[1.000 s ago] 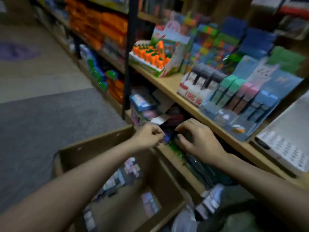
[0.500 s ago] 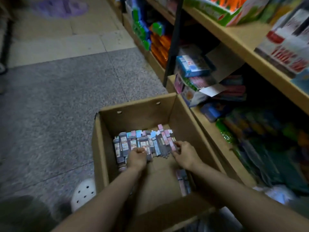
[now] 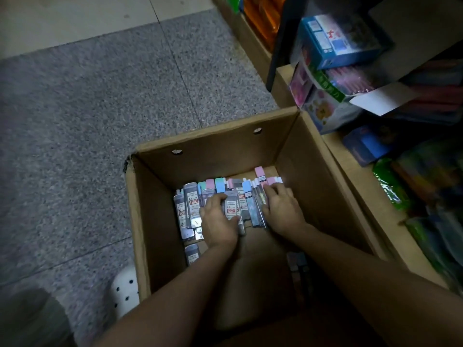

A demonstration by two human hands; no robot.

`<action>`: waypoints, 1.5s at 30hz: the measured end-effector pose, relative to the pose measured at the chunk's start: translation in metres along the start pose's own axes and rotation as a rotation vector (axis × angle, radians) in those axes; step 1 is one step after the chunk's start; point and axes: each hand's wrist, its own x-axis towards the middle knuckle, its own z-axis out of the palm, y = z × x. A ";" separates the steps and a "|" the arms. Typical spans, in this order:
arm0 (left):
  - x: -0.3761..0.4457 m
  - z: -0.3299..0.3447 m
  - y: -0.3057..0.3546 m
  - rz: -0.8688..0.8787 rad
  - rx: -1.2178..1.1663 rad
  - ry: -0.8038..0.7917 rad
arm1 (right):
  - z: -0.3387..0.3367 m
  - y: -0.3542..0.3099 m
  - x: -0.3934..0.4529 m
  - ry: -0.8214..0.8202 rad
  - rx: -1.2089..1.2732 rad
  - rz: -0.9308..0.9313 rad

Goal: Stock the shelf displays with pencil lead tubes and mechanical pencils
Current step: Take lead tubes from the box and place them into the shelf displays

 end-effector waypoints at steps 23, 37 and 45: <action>-0.009 -0.051 0.058 0.047 -0.511 -0.386 | -0.065 -0.021 -0.056 0.005 0.856 0.185; -0.083 -0.182 0.239 0.518 -0.664 -0.794 | -0.275 -0.019 -0.197 0.397 0.779 -0.219; -0.137 -0.165 0.298 0.506 -0.819 -0.965 | -0.328 0.023 -0.271 0.683 0.536 -0.108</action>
